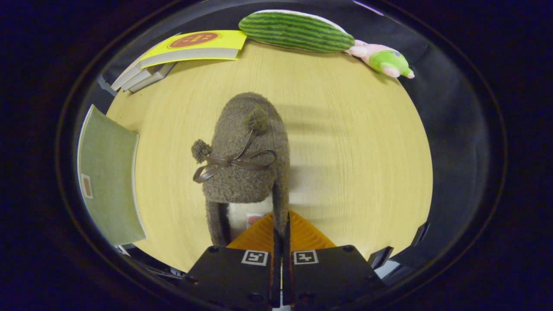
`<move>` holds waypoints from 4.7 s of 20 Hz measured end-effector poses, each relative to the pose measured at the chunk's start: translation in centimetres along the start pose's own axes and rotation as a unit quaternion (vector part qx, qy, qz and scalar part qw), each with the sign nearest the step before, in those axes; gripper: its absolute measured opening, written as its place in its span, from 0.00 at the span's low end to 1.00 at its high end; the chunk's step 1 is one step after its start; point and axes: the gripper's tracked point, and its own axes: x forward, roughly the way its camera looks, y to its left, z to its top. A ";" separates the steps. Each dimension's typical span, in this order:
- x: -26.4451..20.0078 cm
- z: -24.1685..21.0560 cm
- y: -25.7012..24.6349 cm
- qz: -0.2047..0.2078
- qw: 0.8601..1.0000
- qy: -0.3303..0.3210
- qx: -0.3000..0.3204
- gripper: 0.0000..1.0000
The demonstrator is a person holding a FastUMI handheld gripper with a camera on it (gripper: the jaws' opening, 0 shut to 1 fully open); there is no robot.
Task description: Open the storage box then place both shoes into the box .Put the left shoe in first, then the right shoe, with the right side of both shoes facing outward in a uniform manner.
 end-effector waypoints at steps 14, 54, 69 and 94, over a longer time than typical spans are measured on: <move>-10.5 -1.1 5.8 0.060 0.998 -0.019 0.032 0.06; -18.4 0.0 30.9 0.195 0.945 -0.240 0.108 0.18; -27.3 2.7 24.1 0.073 0.872 -0.484 0.008 0.97; -35.5 -11.2 12.3 0.040 0.762 -0.645 0.027 1.00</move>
